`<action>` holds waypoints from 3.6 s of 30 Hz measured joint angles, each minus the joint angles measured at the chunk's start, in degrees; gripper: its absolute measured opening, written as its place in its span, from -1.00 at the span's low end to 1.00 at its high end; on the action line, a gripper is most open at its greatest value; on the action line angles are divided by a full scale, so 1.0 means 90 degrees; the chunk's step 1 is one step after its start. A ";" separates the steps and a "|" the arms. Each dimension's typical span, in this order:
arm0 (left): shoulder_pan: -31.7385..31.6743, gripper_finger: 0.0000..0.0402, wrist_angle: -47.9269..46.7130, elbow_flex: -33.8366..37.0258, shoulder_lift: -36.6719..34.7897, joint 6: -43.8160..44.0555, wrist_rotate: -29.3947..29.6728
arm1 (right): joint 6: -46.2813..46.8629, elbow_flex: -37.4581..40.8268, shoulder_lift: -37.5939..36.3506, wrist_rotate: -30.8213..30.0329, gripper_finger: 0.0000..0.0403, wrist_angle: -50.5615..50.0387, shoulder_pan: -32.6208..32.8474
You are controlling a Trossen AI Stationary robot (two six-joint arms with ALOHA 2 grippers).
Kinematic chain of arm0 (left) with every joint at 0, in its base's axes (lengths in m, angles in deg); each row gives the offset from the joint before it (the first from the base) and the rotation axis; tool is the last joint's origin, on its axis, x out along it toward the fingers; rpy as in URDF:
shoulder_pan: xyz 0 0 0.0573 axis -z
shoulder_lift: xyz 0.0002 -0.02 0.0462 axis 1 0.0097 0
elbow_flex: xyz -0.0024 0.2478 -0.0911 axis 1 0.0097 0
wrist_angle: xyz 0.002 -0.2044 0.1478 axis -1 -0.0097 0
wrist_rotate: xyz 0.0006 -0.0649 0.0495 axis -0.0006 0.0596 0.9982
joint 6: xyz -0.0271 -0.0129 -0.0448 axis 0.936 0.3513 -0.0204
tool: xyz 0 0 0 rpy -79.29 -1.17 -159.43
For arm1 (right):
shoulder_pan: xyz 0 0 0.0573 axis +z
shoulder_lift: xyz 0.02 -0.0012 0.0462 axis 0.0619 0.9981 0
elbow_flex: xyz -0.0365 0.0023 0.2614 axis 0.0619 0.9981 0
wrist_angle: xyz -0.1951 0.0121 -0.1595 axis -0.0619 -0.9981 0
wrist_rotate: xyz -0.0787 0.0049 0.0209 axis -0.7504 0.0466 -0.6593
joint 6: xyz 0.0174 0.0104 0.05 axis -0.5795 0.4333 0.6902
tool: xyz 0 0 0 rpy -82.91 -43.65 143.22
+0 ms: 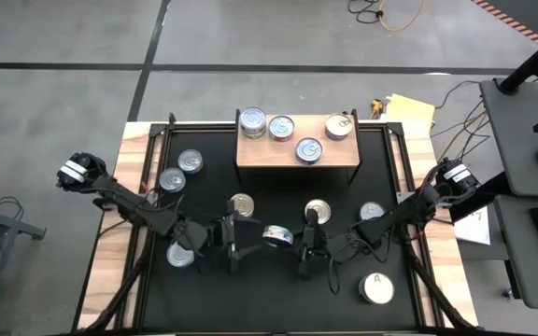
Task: Stack canned seafood by type on shelf
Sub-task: Stack the green white tuna can on top of the green white tuna can on the shelf
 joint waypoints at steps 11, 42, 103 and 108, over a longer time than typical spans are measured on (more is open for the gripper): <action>-0.0335 0.47 0.0296 0.0000 0.0090 0.0192 -0.0806 | -0.1175 -0.0471 0.0001 0.0427 -0.35 -0.0033 -0.0069; -0.0366 -0.41 0.0269 -0.0155 0.0042 0.2001 -0.0071 | -0.0694 -0.0486 -0.0388 0.0068 0.45 -0.0827 -0.0124; -0.1376 0.48 -0.1781 -0.0107 -0.1654 0.6769 -0.4061 | -1.1585 -0.3383 0.1701 -0.2666 -0.35 -0.1334 0.0369; -0.1375 0.69 -0.1822 -0.0323 -0.1718 0.5847 -0.4206 | -1.1498 -0.3383 0.1540 -0.2709 -0.35 -0.1315 0.0368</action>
